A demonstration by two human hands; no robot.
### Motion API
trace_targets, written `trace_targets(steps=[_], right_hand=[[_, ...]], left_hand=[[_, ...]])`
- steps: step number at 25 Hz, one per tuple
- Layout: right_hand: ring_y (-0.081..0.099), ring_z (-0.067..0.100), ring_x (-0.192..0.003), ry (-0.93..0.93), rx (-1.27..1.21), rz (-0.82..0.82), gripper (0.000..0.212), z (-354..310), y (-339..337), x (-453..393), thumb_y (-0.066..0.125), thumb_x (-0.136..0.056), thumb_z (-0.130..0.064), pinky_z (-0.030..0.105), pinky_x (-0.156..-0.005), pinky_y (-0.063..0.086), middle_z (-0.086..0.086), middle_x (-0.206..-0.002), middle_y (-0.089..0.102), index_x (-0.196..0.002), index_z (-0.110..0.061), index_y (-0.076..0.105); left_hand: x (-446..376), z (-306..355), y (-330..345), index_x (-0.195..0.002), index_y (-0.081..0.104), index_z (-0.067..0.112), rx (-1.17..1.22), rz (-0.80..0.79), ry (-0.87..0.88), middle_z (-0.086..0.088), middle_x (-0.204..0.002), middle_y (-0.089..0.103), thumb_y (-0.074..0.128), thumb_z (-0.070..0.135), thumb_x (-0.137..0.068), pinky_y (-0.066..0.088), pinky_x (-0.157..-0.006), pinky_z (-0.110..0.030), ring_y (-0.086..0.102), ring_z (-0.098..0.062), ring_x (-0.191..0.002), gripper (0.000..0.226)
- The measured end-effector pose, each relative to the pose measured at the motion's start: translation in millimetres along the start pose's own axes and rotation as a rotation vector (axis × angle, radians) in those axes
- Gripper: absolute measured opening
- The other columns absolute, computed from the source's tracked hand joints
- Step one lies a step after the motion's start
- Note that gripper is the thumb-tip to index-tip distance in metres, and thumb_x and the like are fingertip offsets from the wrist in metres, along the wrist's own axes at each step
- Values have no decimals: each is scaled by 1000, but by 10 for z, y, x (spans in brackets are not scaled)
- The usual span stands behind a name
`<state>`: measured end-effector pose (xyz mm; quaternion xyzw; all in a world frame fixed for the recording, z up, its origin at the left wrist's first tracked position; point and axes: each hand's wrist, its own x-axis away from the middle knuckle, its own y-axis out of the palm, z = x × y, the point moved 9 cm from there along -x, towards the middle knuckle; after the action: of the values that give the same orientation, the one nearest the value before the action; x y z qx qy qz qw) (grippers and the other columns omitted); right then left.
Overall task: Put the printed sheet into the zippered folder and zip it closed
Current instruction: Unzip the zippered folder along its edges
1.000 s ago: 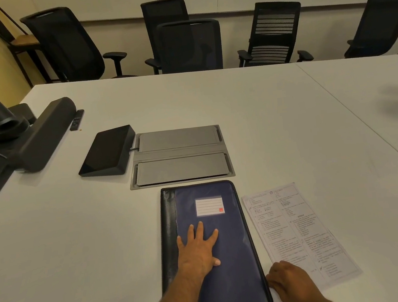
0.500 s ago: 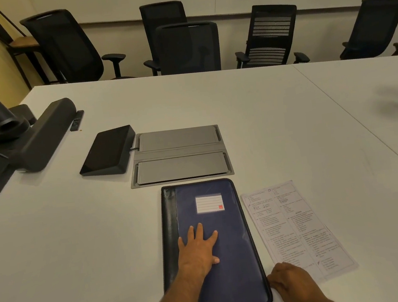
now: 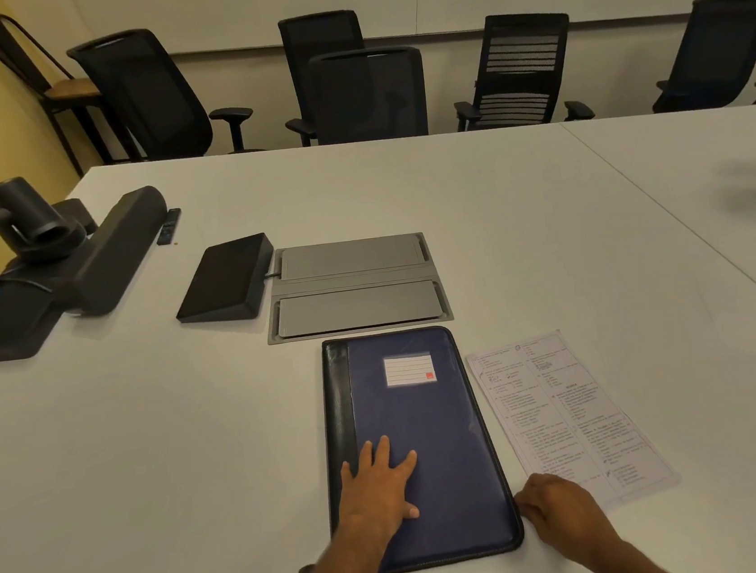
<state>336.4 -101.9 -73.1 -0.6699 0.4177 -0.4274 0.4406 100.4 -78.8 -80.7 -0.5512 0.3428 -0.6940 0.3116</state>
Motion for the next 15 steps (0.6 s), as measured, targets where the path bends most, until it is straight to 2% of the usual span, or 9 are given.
trace_targets(steps=[4, 6, 9, 11, 13, 15], right_hand=[[59, 8, -78, 27, 4, 21, 24, 0, -17, 24, 50, -91, -31, 5, -58, 26, -7, -89, 67, -89, -24, 73], [59, 8, -76, 37, 2, 25, 23, -1, -12, 31, 51, -91, -30, 6, -58, 29, -9, -83, 65, -86, -23, 73], [61, 8, -73, 63, -14, 26, 23, 9, 2, 47, 53, -91, -29, 11, -61, 41, -7, -82, 67, -84, -22, 74], [62, 10, -73, 74, -25, 35, 22, 21, 20, 60, 54, -91, -28, 17, -65, 47, -5, -82, 69, -84, -21, 74], [62, 11, -72, 79, -31, 41, 20, 23, 37, 96, 56, -90, -27, 17, -65, 48, -5, -81, 69, -82, -21, 74], [59, 8, -70, 79, -41, 47, 20, 12, 62, 156, 56, -90, -27, 10, -61, 40, -8, -78, 66, -82, -22, 74]], left_hand=[[174, -34, 94, -153, 7, 41, 12, -8, -2, -4, -164, -8, 64, 50, -87, 6, -117, -62, -9, -32, -149, 88], [279, -61, 166, -153, 5, 41, 23, -29, -4, -3, -164, -11, 68, 57, -81, 8, -115, -66, -12, -32, -149, 97], [392, -89, 253, -152, -2, 42, 36, -74, 5, 0, -162, -20, 75, 66, -67, 10, -113, -68, -18, -30, -148, 117], [417, -93, 261, -152, -3, 41, 18, -73, 9, 0, -162, -20, 77, 65, -66, 14, -114, -67, -18, -30, -148, 120], [417, -81, 255, -153, -2, 40, 2, -53, 15, -1, -162, -19, 76, 64, -68, 18, -114, -66, -16, -32, -149, 117], [415, -80, 258, -153, -1, 39, -6, -33, 29, -1, -163, -17, 73, 65, -71, 19, -114, -66, -15, -32, -149, 114]])
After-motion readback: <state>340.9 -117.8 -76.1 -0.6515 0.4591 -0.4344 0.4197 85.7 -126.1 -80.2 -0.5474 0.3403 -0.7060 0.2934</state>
